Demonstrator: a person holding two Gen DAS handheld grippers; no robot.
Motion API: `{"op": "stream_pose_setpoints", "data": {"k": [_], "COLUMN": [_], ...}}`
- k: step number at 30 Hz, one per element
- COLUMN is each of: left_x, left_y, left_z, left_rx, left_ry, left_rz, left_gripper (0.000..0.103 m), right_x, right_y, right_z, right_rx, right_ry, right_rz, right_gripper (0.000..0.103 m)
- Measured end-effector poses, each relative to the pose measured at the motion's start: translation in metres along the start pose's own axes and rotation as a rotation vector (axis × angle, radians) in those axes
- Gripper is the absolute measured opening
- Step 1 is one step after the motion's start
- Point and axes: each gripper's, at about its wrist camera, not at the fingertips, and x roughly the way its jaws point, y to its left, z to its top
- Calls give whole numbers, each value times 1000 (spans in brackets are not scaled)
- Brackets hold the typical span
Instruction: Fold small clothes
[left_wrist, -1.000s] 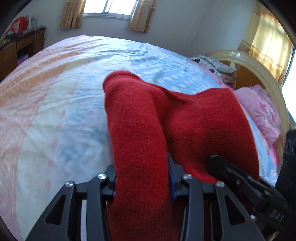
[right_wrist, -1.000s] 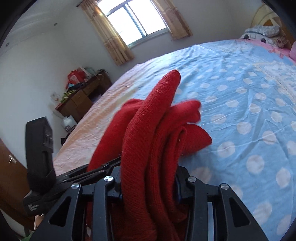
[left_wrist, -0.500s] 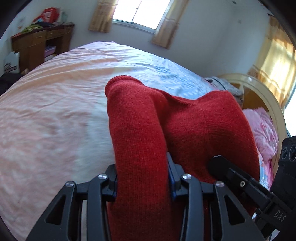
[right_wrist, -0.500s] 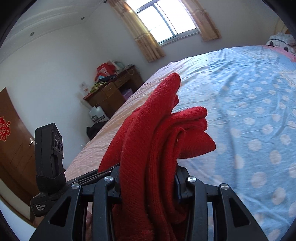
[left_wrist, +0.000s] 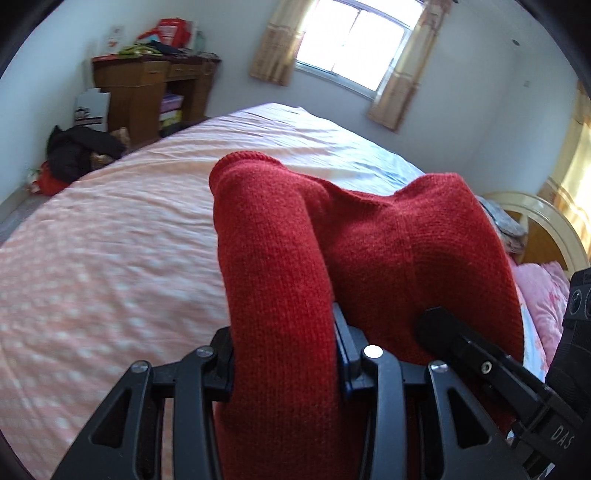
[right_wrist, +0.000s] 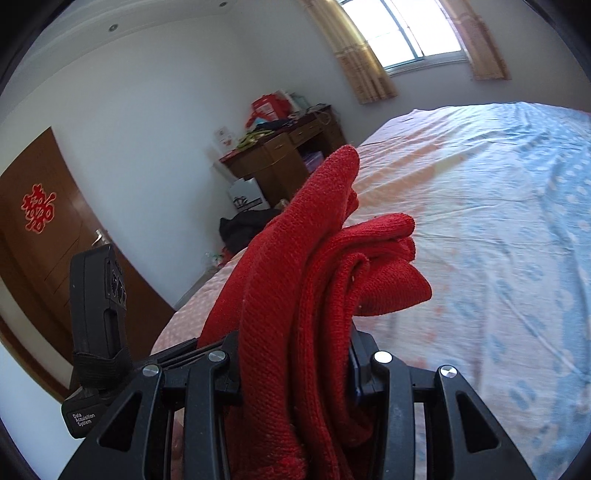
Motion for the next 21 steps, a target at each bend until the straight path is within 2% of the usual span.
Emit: {"op": "stream_pose_setpoints", "data": {"k": [4,9,14,18,21], "left_x": [-4,-9,-3,29,62], "left_y": [23,53,80,101,119], "left_z": [5,15,31,44,45], "left_rx": [-19,-51,-46,-39,-52], "left_ry": [-20,-63,-116,-109,-54], "left_rz": [66,137,253,310,337], "left_gripper": [41,41,41,41,41], "right_x": [25,58,104,146,177], "right_y": [21,40,52,49,39], "right_z": [-1,1,9,12,9], "right_rx": [-21,-48,-35,-22,-6], "right_ry": [23,15,3,17,62], "right_rz": [45,141,240,230,181], "right_gripper": [40,40,40,40,40]}}
